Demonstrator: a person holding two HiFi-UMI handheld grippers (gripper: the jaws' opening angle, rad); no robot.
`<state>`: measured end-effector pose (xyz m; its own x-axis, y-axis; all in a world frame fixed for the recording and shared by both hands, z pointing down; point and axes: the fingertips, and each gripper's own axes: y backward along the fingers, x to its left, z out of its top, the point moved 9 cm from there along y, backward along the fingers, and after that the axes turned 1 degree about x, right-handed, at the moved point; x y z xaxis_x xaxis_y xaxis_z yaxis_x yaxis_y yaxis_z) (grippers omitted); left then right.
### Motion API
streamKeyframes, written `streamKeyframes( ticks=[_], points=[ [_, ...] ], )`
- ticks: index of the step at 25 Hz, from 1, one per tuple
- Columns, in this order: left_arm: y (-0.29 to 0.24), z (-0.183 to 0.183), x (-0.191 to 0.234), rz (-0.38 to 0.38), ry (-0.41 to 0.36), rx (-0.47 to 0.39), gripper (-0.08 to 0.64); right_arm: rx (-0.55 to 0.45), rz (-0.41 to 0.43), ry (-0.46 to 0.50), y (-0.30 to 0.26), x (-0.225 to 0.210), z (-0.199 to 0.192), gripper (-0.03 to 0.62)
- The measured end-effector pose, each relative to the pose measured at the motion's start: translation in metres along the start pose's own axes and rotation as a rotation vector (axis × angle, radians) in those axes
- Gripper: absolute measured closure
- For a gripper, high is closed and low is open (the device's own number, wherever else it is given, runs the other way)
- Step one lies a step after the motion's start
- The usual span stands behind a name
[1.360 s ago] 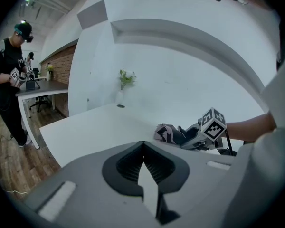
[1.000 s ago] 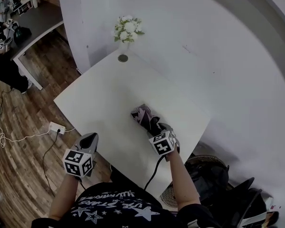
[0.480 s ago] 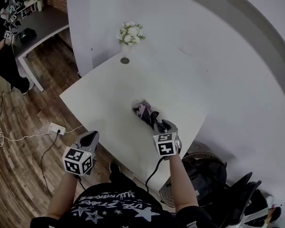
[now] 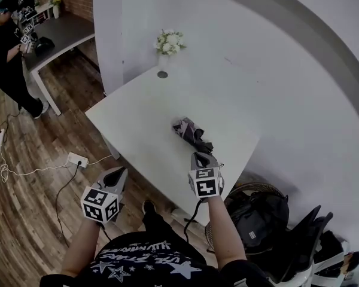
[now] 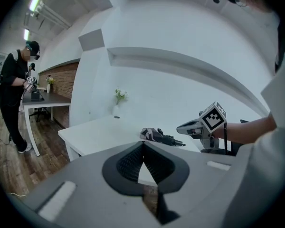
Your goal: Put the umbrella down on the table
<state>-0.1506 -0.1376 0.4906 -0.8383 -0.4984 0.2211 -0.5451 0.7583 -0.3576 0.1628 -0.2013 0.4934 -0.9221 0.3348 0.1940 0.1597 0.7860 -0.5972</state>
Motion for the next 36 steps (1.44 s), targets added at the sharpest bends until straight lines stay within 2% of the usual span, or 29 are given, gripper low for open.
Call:
streamKeyframes(
  ticks=[11,23,30,36],
  points=[
    [0.083,-0.047,-0.028,0.001,0.01,0.004,0.558,-0.056,0.03,0.023,0.075,0.066,-0.026,0.578],
    [0.146,-0.077,-0.046,-0.009,0.011,0.004,0.558,-0.021,0.038,0.01,0.13,0.112,-0.07,0.578],
    [0.169,-0.093,-0.053,-0.015,0.013,0.014,0.558,-0.025,0.087,-0.104,0.151,0.124,-0.09,0.578],
    [0.184,-0.099,-0.051,0.007,0.024,0.007,0.558,-0.022,0.098,-0.135,0.161,0.134,-0.1,0.578]
  ],
)
